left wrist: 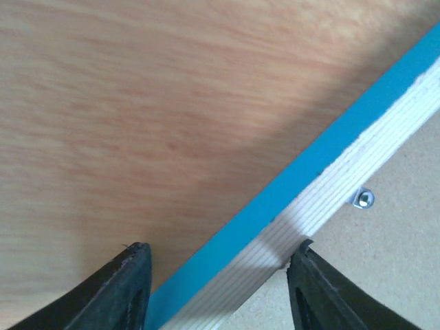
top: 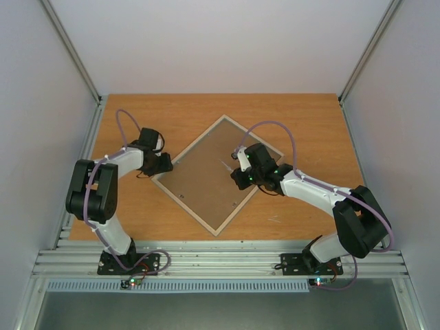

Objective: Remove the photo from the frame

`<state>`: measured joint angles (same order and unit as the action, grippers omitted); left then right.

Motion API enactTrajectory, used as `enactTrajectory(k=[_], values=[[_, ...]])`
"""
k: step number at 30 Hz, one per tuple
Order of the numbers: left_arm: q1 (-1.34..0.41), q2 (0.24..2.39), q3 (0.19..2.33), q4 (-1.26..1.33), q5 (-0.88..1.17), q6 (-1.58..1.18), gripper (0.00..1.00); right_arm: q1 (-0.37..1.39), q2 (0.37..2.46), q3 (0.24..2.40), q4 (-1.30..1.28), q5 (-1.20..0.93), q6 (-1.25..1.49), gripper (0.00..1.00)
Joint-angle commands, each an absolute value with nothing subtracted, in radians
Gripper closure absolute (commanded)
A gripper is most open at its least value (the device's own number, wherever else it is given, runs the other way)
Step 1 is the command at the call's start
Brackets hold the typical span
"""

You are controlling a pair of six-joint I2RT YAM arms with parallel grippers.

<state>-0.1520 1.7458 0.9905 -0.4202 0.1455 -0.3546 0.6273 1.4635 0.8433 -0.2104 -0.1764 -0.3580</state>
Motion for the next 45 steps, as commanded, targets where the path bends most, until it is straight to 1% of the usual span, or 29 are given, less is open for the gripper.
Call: enactTrajectory(k=[1,8,15,27,31,37,45], values=[[-0.155,1.712,0.933,-0.406,0.200,-0.407,0.49,0.620,1.465,0.853,-0.210,-0.184,-0.350,0.99],[-0.168,1.660,0.836,-0.392,0.241,-0.491,0.60,0.621,1.468,0.856,-0.215,-0.197,-0.350,0.99],[-0.215,1.584,0.749,-0.395,0.259,-0.563,0.67,0.621,1.474,0.865,-0.222,-0.227,-0.348,0.99],[-0.352,1.433,0.646,-0.425,0.208,-0.693,0.69,0.621,1.506,0.909,-0.272,-0.339,-0.332,0.99],[-0.390,1.396,0.608,-0.420,0.188,-0.779,0.71,0.622,1.519,0.929,-0.295,-0.380,-0.324,0.99],[-0.439,1.323,0.549,-0.374,0.168,-0.897,0.71,0.645,1.568,0.992,-0.346,-0.450,-0.307,0.99],[-0.500,1.296,0.526,-0.340,0.165,-0.958,0.71,0.714,1.647,1.098,-0.470,-0.427,-0.303,0.99]])
